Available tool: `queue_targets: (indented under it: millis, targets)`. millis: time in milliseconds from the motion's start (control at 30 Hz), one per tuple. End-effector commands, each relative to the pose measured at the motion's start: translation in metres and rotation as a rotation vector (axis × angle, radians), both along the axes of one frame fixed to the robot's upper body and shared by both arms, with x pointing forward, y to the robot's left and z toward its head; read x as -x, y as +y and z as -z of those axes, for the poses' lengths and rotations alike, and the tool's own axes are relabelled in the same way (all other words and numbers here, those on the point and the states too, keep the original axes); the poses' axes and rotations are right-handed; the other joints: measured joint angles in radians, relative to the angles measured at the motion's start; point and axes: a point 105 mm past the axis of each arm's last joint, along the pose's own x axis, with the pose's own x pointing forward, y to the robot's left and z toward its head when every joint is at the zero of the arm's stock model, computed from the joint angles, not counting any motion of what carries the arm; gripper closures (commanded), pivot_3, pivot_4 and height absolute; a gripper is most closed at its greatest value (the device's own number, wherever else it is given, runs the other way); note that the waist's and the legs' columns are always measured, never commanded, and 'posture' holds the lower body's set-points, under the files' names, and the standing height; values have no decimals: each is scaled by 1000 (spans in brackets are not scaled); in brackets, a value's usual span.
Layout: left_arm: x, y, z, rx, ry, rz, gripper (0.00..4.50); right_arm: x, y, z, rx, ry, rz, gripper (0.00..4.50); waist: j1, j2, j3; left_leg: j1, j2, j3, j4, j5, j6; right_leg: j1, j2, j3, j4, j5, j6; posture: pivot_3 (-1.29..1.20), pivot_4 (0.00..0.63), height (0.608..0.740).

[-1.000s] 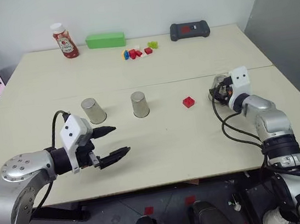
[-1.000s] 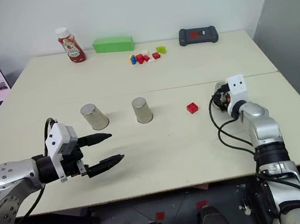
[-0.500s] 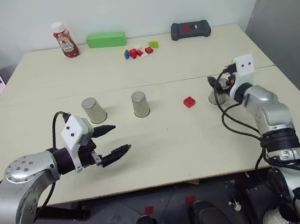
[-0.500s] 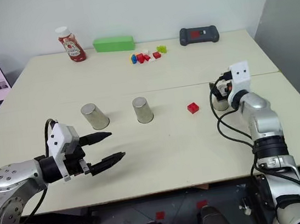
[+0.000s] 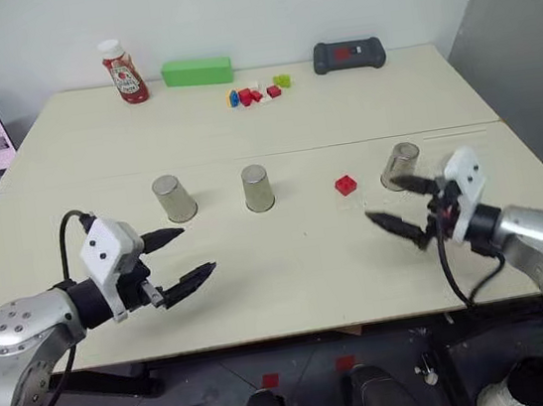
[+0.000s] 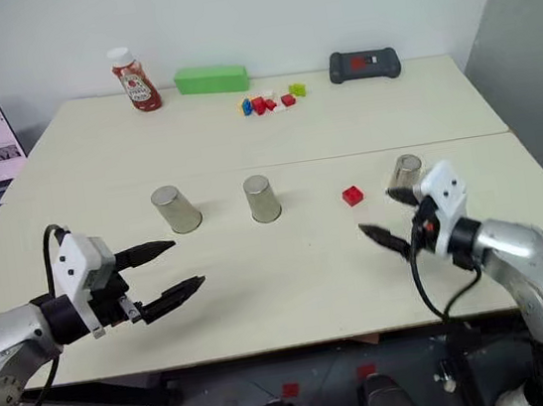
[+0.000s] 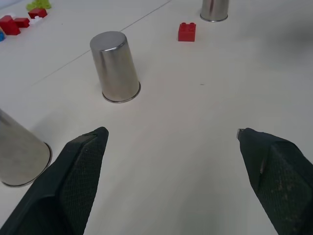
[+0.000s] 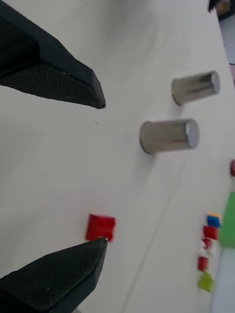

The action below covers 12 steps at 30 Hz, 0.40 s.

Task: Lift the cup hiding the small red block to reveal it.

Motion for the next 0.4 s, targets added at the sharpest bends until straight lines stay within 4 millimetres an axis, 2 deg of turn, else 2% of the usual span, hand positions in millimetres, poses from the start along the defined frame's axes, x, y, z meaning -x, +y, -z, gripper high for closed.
queue_targets:
  millis: [33, 233, 400]
  targets:
    - [3, 7, -12, -36, -52, -14, 0, 10, -7, -6, 0, -26, -10, 31, 1, 0, 0, 0, 0, 0, 0, 0, 0, 0, 0, 0, 0, -1, -1, 0, 150, 740]
    - [6, 9, -9, -25, -32, -28, 0, 7, -21, -1, -1, -25, 5, 31, 0, 0, 0, 1, 0, 1, 1, 0, 0, 1, 0, 0, 0, -1, -1, 0, 150, 740]
    - [7, 8, -9, -13, -19, -29, 0, 7, -21, 4, -3, -13, -11, 31, 1, 0, 0, 0, 0, 0, 0, 0, 0, 1, 0, 0, 0, 1, 1, 0, 150, 740]
